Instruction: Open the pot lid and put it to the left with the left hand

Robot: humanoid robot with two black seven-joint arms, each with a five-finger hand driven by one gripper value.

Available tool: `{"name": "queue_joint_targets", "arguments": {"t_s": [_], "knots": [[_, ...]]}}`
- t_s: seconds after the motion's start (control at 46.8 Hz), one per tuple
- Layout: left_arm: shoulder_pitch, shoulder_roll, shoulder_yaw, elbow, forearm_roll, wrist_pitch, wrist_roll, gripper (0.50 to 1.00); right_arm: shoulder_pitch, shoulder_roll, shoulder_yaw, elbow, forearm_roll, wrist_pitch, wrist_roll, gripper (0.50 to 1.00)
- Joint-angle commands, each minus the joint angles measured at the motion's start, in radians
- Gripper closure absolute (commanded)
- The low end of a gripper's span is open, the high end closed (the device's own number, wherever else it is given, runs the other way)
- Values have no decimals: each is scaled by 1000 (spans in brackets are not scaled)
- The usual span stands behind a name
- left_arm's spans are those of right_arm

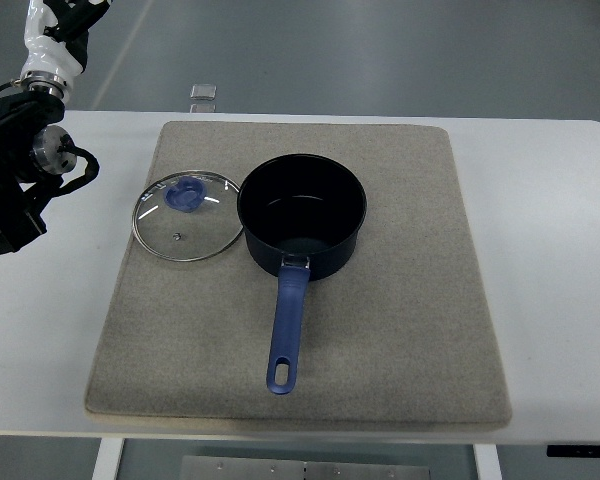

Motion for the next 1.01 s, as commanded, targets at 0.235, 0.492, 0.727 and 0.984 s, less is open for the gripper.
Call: {"name": "queue_joint_targets", "arguments": {"t_s": [0.235,0.492,0.727,0.984], "knots": [[53,-8,-195,0,-55,-3,0,628,0,0,0,0,0,0,0,585],[57,-12,-196,3,-82,5,0,624,0,0,0,0,0,0,0,585],[57,-12,-193,27,-82,-4,0,621,0,0,0,0,0,0,0,585],[56,-12,-224,44,-83,14,0,621,0,0,0,0,0,0,0,585]]}}
